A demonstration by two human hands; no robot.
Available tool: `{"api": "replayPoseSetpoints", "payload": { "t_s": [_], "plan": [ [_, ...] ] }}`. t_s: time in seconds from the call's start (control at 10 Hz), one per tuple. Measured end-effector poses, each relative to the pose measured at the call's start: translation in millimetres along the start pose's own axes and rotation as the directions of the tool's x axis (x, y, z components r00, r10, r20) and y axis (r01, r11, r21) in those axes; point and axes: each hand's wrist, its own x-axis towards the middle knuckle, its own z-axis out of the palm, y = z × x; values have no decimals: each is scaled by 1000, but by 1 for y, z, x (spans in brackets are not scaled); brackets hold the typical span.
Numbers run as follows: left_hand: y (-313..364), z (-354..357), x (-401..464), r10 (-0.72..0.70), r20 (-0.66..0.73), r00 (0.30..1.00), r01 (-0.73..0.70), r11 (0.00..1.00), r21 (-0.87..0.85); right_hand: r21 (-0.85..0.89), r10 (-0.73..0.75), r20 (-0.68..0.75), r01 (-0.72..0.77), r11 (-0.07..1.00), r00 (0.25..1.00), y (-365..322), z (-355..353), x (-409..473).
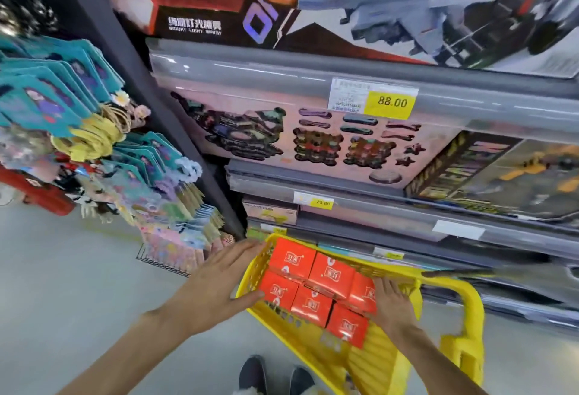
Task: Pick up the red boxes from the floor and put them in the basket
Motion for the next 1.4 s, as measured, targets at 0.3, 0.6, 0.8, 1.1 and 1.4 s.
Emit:
{"api": "replayPoseSetpoints", "payload": {
  "t_s": [0.3, 0.6, 0.8, 1.1, 1.4],
  "plan": [
    [-7, -5, -8, 13, 2, 1000, -13, 1000, 21, 3, -44, -29, 44, 999, 999, 5, 19, 8],
    [13, -27, -2, 149, 36, 988, -151, 986, 63, 36, -74, -164, 81, 996, 984, -12, -50, -45],
    [53, -53, 8, 351, 31, 936, -352, 927, 128, 44, -22, -253, 34, 998, 967, -21, -141, -136],
    [176, -100, -2, 679, 36, 734, -678, 728, 102, 115, 174, -525, -133, 984, 833, -20, -219, -353],
    [326, -131, -32, 915, -9, 404, -906, 402, 131, 190, 338, -660, -286, 939, 671, -17, -279, -576]
  ]
}}
